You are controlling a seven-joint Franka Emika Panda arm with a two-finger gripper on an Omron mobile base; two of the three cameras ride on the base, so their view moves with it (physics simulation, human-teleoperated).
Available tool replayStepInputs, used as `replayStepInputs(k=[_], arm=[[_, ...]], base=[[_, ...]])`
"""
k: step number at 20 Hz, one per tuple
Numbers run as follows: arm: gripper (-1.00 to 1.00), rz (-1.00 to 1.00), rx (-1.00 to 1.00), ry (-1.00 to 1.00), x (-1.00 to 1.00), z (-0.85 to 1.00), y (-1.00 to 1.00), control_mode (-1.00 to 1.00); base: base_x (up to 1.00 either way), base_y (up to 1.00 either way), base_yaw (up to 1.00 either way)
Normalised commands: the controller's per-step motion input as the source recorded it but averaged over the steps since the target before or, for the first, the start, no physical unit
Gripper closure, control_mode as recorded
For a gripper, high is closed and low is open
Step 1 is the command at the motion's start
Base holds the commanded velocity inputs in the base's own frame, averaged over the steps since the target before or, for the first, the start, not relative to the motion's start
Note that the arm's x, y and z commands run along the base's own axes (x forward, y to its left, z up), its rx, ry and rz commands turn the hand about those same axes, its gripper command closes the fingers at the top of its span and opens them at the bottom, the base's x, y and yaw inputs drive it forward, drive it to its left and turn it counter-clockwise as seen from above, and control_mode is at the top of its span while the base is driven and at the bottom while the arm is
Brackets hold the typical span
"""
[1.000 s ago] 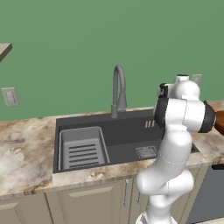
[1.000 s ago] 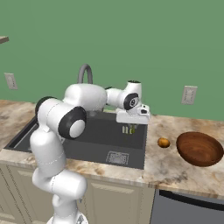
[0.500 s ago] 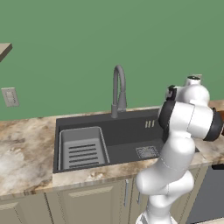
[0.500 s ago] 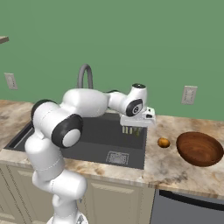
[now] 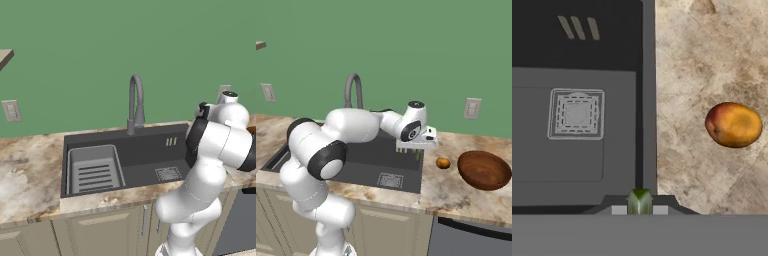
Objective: Remove the mango and lemon wedge from the sink. Then move the bowl and cup from the counter to the sink for washing.
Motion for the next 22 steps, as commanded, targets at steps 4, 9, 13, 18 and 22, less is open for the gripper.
replayStepInputs(k=[4,9,13,18,22], arm=[[1.00,-0.04,-0.04,0.00,-0.17,0.01,-0.23,-1.00],[1.00,-0.07,-0.08,0.04,-0.06,0.00,-0.15,-1.00],[1.00,-0.05,-0.03,0.04,-0.08,0.00,-0.19,-1.00],[1.00,-0.07,-0.02,0.06,-0.15,0.00,-0.13,-1.00],[1.00,-0.07,0.00,0.07,-0.21,0.00,-0.17,-1.00]], base=[[0.00,0.00,0.00],[0.00,0.00,0.00],[0.00,0.00,0.00],[0.00,0.00,0.00],[0.00,0.00,0.00]])
